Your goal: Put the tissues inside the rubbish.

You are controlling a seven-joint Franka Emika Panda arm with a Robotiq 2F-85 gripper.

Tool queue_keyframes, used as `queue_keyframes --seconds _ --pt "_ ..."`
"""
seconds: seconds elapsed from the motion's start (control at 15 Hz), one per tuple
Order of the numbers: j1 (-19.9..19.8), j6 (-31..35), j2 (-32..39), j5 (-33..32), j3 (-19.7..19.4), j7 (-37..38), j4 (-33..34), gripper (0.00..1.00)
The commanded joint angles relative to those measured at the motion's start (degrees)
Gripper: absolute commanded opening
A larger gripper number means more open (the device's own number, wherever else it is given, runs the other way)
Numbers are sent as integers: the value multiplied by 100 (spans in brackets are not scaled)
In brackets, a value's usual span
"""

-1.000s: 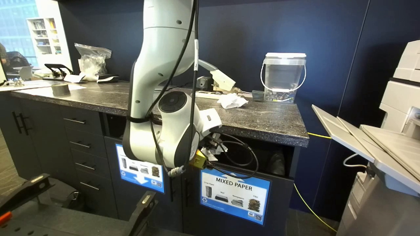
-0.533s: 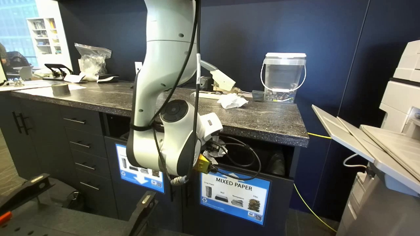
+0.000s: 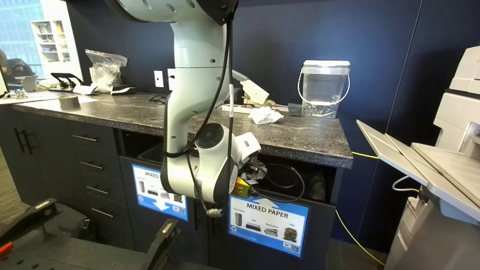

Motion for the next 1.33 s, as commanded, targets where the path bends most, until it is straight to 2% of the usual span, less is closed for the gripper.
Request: queue_keyframes --seconds 0.0,0.07,0.13,0.47,0.67,0.93,1.07,1.27 --pt "129 -141 320 191 -63 -106 485 34" --pt "136 -212 341 207 -62 -106 528 35" --pt "154 -294 342 224 -77 -125 542 40" --pt "339 -672 210 515 -240 -292 459 78" --pt "714 -979 20 1139 -556 -546 205 100" --pt "1237 -966 -411 1652 -975 -893 -372 100" --pt "1356 -1015 -747 1630 -1046 -969 -759 100" --pt "1499 -1524 -1461 1483 -1135 -1134 -1496 100"
